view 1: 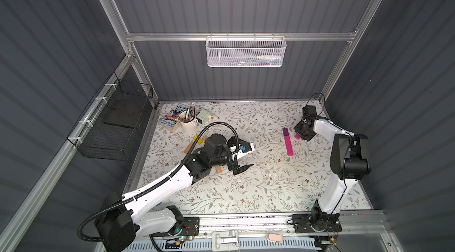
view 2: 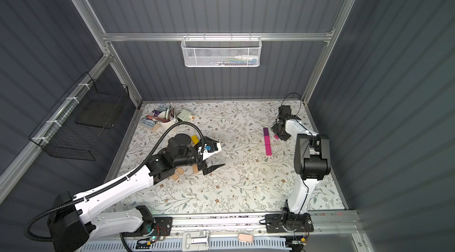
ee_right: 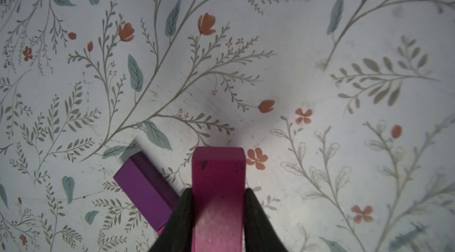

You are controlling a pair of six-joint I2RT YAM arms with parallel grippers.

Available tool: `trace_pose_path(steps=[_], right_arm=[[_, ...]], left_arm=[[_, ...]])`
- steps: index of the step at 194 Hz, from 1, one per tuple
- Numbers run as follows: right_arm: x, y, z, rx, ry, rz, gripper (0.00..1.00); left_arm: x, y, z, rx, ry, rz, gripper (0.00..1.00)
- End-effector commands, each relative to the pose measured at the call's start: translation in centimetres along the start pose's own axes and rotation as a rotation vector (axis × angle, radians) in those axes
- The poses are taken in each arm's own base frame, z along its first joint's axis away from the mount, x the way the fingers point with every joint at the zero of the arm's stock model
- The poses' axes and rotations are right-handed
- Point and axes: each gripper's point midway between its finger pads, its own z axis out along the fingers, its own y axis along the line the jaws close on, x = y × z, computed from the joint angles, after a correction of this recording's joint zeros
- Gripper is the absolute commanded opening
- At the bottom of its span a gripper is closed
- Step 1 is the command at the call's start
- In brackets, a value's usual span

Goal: Assemble the letter k with building blocks
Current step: Assemble the building block at the center of the board.

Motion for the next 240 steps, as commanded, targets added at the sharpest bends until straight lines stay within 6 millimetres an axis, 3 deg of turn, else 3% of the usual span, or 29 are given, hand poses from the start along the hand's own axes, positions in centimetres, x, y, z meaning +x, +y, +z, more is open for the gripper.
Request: trace_pose_path(steps=[1,97,133,240], right_arm=[[0.0,0.5,0.4,-0.012,0.024,0.023,0.30],[1.3,0.9,2.0,-0.027,0.083,0.024,0.37],[1.3,0.8,1.8,-0.023,0.082,0.018,0.45],[0.9,0.4,1.9,-0.002,0.068,-0.019,0.43]], left_arm=[[1.2,-0.5,-0.4,-0.003,0.041,0.065,1.00],[1.3,-0.6,-0.3,0.010,0.052,0.072,1.00],[1.3,-0.7,-0.3,0.014,0.051,0.072,1.00],[1.3,-0.6,-0.3,0.011,0.052,0.072,1.00]])
